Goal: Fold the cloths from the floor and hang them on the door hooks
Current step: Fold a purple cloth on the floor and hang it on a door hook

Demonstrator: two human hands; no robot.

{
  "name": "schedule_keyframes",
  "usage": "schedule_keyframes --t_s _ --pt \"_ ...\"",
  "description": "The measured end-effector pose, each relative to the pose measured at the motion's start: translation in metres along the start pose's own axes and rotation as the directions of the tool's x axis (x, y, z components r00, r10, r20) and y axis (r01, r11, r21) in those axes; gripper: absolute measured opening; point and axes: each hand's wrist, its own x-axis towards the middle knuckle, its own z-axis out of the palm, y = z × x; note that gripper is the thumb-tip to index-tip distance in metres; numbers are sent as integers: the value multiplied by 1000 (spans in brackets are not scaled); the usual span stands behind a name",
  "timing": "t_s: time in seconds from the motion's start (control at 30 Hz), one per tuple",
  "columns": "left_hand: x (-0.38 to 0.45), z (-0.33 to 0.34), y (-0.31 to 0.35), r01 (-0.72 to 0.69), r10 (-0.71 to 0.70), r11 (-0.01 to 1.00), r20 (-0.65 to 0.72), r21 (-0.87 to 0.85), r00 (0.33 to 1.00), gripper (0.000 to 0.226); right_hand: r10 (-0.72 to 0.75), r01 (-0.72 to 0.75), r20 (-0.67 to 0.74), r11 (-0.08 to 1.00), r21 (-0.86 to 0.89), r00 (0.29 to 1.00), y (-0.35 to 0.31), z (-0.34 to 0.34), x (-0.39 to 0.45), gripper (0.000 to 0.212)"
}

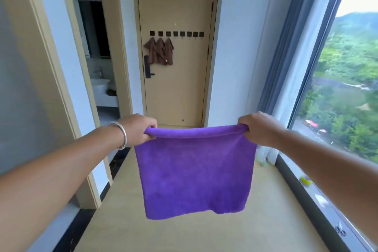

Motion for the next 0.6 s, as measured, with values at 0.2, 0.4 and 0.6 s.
schedule_keyframes --t_s 0.2,0.4,0.6 --pt "-6 -88 8 51 -55 991 33 120 998 31 66 -66 15 997 26 998 -12 -78 8 33" --pt "-18 -122 -3 88 -91 994 37 61 995 34 37 -38 235 999 1 971 -27 -112 17 28" --pt "-27 -127 -31 96 -96 995 -21 20 995 36 27 -5 306 997 -73 952 -44 -123 32 25"
